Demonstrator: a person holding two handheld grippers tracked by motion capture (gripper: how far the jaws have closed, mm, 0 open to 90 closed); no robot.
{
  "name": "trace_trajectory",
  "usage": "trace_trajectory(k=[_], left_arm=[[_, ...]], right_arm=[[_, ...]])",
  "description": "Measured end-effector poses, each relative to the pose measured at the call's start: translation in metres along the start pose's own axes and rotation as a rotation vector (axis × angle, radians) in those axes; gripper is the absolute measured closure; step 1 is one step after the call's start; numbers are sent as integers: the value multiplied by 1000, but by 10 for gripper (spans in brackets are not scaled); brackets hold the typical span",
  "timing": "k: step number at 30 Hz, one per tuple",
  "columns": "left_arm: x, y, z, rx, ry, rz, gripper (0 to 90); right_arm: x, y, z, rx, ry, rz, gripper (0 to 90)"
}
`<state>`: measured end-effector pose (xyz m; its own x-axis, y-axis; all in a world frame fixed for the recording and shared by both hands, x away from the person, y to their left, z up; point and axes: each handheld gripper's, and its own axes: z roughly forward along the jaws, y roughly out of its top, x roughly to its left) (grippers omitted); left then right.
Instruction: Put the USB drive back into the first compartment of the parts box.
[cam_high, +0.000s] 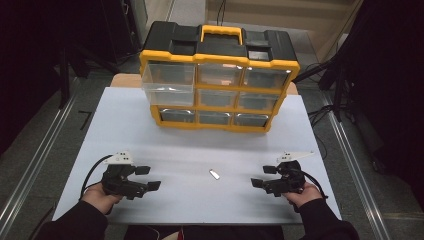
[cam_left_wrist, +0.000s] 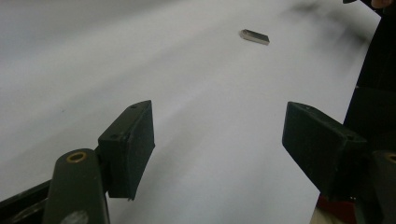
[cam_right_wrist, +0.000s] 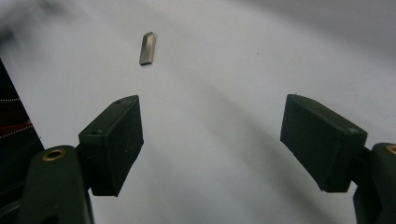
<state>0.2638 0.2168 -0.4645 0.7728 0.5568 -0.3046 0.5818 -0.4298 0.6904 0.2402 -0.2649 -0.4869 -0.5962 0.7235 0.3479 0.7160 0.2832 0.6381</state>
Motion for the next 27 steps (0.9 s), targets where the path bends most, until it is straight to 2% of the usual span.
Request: trace_trajectory(k=[2, 5, 7, 8, 10, 12, 14, 15, 16, 17, 18, 23, 24, 25, 27], left_arm=[[0, 0, 0, -1, 8, 3, 266], [-2, -1, -2, -20, -8, 20, 266], [-2, -1, -2, -23, -5, 24, 243], [-1, -1, -2, -19, -9, 19, 243], [0, 0, -1, -9, 2, 16, 202], [0, 0, 0, -8, -5, 14, 147], [1, 0, 0, -4, -3, 10, 136], [1, 0, 1, -7, -12, 15, 112], [1, 0, 1, -7, -12, 15, 97], [0, 0, 1, -12, -10, 21, 97], [0, 0, 1, -13, -8, 22, 97], [-1, 1, 1, -21, -13, 33, 103], [-1, 1, 1, -21, -8, 39, 103], [-2, 0, 1, -19, 0, 40, 144], [-1, 1, 1, -3, 13, 37, 148]], right_arm=[[0, 2, 0, 15, -9, 0, 188], [-3, 5, -1, 26, 16, 5, 190], [-5, 11, -2, 25, 2, 20, 202], [-5, 13, -2, 23, -8, 20, 202], [-4, 21, -4, 2, -13, 0, 201], [-3, 26, -5, -16, -23, -5, 192], [-2, 28, -4, -24, -24, -13, 171], [0, 30, -2, -43, -6, -19, 34], [1, 30, -1, -56, 1, 11, 0], [1, 31, 1, -59, 19, 36, 0], [1, 32, 2, -51, 32, 43, 0], [6, 38, 8, -27, 35, 11, 0], [7, 40, 9, -27, 33, 5, 0], [10, 45, 12, -17, 13, -9, 0], [11, 46, 13, -14, 10, -10, 0]])
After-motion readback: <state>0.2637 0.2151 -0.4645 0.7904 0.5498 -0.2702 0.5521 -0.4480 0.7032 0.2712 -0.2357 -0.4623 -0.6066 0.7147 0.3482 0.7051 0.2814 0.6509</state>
